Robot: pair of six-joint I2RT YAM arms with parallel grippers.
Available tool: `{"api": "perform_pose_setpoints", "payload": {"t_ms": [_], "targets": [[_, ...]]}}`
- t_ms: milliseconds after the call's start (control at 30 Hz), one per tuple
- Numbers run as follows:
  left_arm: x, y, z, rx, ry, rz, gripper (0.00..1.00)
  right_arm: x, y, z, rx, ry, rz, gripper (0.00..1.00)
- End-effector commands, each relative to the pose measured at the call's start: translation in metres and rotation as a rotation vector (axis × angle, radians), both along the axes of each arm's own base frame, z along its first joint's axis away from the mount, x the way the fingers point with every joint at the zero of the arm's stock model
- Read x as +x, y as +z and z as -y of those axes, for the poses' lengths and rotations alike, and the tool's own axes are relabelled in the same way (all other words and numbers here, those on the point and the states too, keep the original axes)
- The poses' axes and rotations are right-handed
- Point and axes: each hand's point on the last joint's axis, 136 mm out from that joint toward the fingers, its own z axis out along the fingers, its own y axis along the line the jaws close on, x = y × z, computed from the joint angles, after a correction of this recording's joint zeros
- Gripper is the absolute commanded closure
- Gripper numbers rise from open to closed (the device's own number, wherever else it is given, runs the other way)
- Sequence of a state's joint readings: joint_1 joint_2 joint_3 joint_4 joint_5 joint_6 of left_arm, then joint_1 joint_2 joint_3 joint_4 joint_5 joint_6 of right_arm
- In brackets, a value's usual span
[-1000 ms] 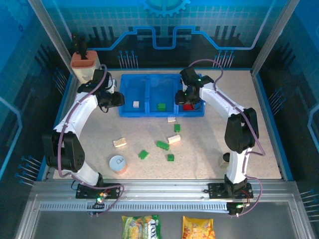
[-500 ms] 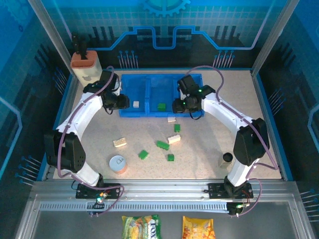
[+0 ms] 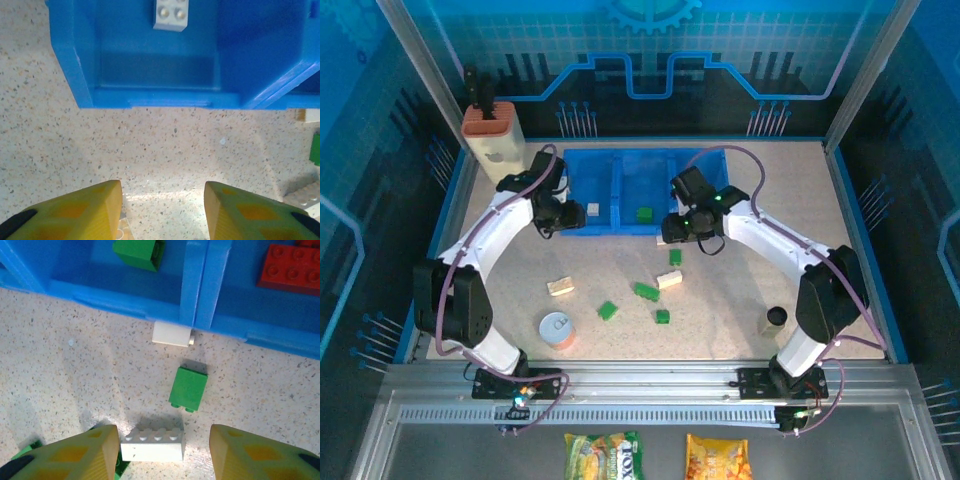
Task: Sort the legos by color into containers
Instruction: Pick up the lego from the middle-left of the table.
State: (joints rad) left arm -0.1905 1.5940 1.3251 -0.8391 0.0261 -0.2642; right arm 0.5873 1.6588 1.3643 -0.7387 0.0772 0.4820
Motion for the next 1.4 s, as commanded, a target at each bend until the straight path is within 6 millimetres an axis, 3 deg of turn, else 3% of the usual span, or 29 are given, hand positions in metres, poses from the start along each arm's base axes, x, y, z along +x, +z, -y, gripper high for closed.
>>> {"api": "perform_pose_setpoints", "payload": {"t_ms": [0, 333, 567, 767, 967, 1367], "targets": [[-0.006, -0.002, -0.001, 0.01, 0.022, 0.001, 0.52, -0.007, 0.009, -0.004, 0.016, 0.02, 0.026, 0.48], [-0.032, -0.028, 0.0, 0.049, 0.042, -0.06, 0.52, -0.02, 0.006, 0.0, 0.013, 0.046, 0.019, 0.47], [-0.067, -0.056, -0.014, 0.111, 0.103, -0.152, 0.48, -0.03, 0.001, 0.008, -0.01, 0.049, 0.002, 0.47], [-0.092, -0.076, -0.025, 0.146, 0.146, -0.214, 0.23, -0.035, -0.001, 0.013, -0.019, 0.046, -0.008, 0.47], [-0.101, -0.091, -0.024, 0.121, 0.182, -0.246, 0.04, -0.039, 0.001, 0.015, -0.023, 0.048, -0.007, 0.46], [-0.113, -0.117, -0.027, 0.12, 0.235, -0.304, 0.06, -0.039, 0.0, 0.016, -0.03, 0.043, -0.014, 0.46]]}}
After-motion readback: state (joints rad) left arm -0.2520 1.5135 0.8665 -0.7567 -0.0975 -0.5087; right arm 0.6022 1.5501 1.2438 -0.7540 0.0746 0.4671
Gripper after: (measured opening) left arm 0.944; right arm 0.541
